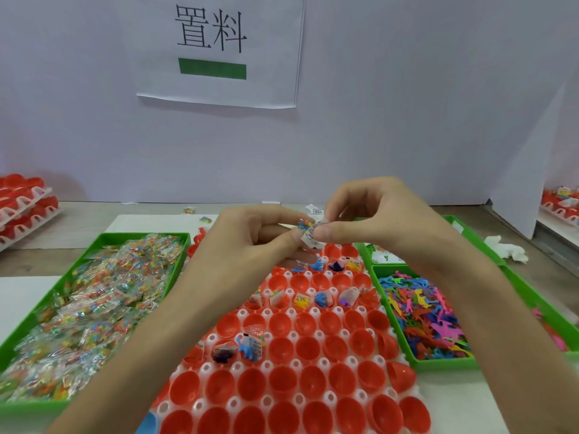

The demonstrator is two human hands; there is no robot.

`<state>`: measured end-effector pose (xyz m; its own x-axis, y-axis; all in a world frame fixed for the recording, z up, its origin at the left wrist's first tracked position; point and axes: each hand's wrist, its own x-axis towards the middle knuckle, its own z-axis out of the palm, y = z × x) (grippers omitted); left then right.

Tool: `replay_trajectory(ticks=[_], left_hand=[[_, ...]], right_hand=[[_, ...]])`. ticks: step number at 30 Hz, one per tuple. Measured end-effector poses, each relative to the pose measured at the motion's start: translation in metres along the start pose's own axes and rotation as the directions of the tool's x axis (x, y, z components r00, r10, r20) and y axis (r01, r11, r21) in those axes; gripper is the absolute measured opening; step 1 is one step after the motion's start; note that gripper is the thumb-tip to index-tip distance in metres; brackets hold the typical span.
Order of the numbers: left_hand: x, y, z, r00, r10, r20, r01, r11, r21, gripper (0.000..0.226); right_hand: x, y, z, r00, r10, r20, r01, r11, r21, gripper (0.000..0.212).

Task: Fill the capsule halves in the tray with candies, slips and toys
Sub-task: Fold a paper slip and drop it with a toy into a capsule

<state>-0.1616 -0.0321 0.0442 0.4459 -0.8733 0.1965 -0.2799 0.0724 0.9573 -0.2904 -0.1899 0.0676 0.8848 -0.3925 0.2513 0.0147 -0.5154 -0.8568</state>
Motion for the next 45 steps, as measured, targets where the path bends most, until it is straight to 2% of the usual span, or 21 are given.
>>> replay_trajectory(ticks=[6,9,13,16,19,20,22,24,26,34,39,45], left_hand=[[-0.002,0.003,-0.002,0.996,0.008,0.087,-0.010,1.000,0.021,0.019],[-0.003,0.003,-0.004,0.992,0.011,0.124,-0.021,0.996,0.084,0.016],[-0.003,0.001,-0.004,0.991,-0.007,0.137,-0.008,0.994,0.105,0.016],[-0.002,0.000,-0.001,0.998,-0.008,0.068,0.003,0.997,0.076,0.020],[-0.002,-0.002,0.001,1.000,-0.001,-0.012,0.002,0.999,0.053,0.017],[-0.002,-0.002,0.001,1.000,-0.002,-0.024,0.003,0.999,0.040,0.016],[-0.002,-0.002,0.002,1.000,-0.009,-0.029,0.009,1.000,0.017,0.015],[-0.003,-0.002,0.002,1.000,-0.007,-0.022,0.007,1.000,0.017,0.015],[-0.003,-0.002,0.001,1.000,-0.001,-0.020,0.001,1.000,0.020,0.016],[-0.003,0.000,0.003,1.000,-0.007,-0.025,0.008,1.000,0.015,0.037],[-0.001,-0.004,0.004,0.999,-0.034,-0.015,0.034,0.999,0.026,0.017],[0.000,-0.005,0.004,0.999,-0.042,-0.005,0.042,0.998,0.046,0.015]], right_hand=[[0.000,0.001,0.005,1.000,0.009,-0.014,-0.009,1.000,-0.024,0.035],[-0.001,0.003,0.003,0.998,-0.029,0.058,0.032,0.998,-0.049,0.025],[-0.006,0.001,-0.009,0.983,0.001,0.181,-0.003,1.000,0.007,0.017],[-0.009,0.005,-0.034,0.993,0.028,0.119,-0.020,0.998,-0.062,0.015],[-0.009,0.027,-0.064,0.975,0.211,0.065,-0.172,0.909,-0.379,0.003],[-0.010,0.037,-0.071,0.944,0.323,0.075,-0.249,0.841,-0.481,0.002],[-0.011,0.060,-0.078,0.832,0.549,0.085,-0.380,0.674,-0.634,0.005],[-0.009,0.079,-0.076,0.725,0.683,0.087,-0.439,0.556,-0.706,0.006],[-0.005,0.091,-0.072,0.694,0.716,0.080,-0.466,0.531,-0.708,0.002],[-0.001,0.099,-0.061,0.746,0.664,0.052,-0.451,0.561,-0.694,0.014],[-0.004,0.094,-0.072,0.789,0.615,0.014,-0.451,0.593,-0.667,0.013],[-0.008,0.087,-0.083,0.838,0.546,0.024,-0.414,0.664,-0.623,0.015]])
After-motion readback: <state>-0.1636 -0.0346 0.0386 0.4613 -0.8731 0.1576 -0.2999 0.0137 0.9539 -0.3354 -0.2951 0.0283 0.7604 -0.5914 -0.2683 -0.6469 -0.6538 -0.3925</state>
